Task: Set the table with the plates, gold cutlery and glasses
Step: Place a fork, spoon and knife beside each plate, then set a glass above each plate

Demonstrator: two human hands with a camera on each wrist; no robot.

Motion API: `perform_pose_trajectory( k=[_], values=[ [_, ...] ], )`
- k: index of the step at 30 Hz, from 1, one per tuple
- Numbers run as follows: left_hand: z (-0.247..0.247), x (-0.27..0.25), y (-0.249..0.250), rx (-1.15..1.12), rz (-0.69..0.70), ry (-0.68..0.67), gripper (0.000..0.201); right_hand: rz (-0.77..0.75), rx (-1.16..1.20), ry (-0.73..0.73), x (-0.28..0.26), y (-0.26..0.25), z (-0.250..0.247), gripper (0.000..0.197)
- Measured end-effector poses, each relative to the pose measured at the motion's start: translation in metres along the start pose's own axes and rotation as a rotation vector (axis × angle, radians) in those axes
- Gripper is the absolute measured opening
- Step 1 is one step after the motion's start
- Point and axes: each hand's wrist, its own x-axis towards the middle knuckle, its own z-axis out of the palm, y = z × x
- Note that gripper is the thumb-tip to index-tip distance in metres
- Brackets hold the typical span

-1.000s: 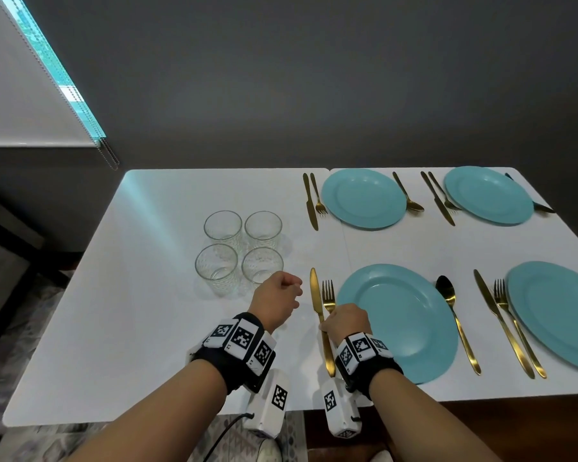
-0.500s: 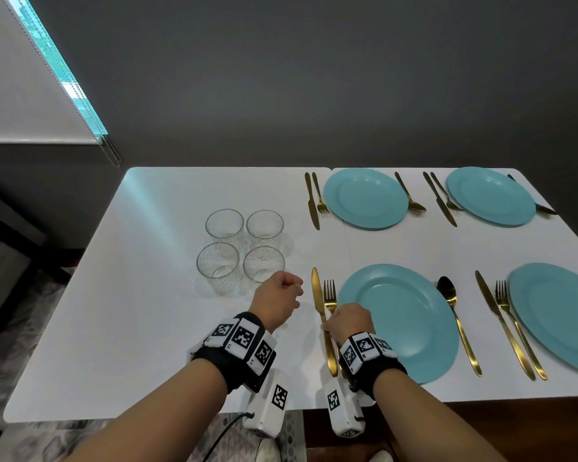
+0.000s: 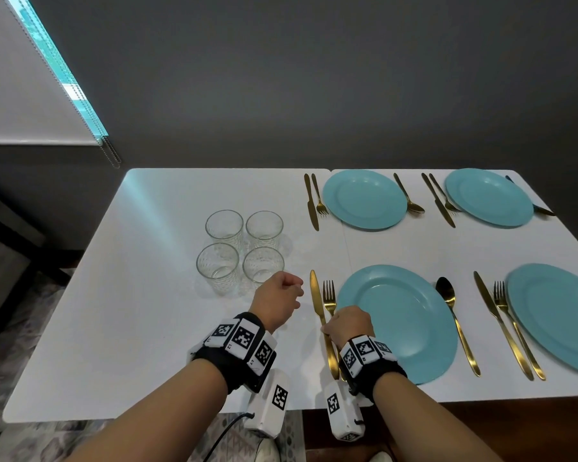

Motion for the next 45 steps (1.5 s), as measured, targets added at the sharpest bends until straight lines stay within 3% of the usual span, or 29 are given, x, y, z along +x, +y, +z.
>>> perform_pose_trajectory(
  k=[14,16,19,22,24,26,28,34,40,45],
  values=[
    [-0.004,-0.001,0.001,-0.004,0.012,0.011,0.012,-0.001,0.043,-0.007,-0.007,-0.008,-0.011,0.023],
    [-0.007,-0.003,0.002,-0.035,0.074,0.113,0.011,-0.035,0.102,0.012,-0.009,-0.013,-0.017,0.020],
    [-0.021,-0.004,0.007,-0.092,0.224,0.457,0.019,-0.147,0.248,0.073,-0.015,-0.027,-0.027,0.022],
    [-0.045,0.003,0.001,-0.087,0.246,0.698,0.039,-0.270,0.355,0.016,-0.019,-0.049,-0.029,0.056],
    [-0.064,0.012,-0.010,-0.097,0.167,0.780,0.049,-0.328,0.383,-0.050,-0.021,-0.064,-0.026,0.080],
    [-0.080,0.021,-0.025,-0.109,0.036,0.765,0.062,-0.346,0.403,-0.095,-0.021,-0.075,-0.019,0.097],
    [-0.091,0.030,-0.040,-0.114,-0.054,0.664,0.076,-0.340,0.405,-0.105,-0.020,-0.084,-0.010,0.104],
    [-0.102,0.049,-0.065,-0.049,-0.021,0.346,0.106,-0.305,0.501,-0.077,-0.004,-0.103,0.012,0.102],
    [-0.104,0.061,-0.070,-0.004,0.000,0.354,0.107,-0.321,0.542,-0.046,0.010,-0.107,0.021,0.100],
    [-0.105,0.070,-0.074,0.095,0.035,0.376,0.095,-0.385,0.474,0.013,0.016,-0.108,0.025,0.095]
  ],
)
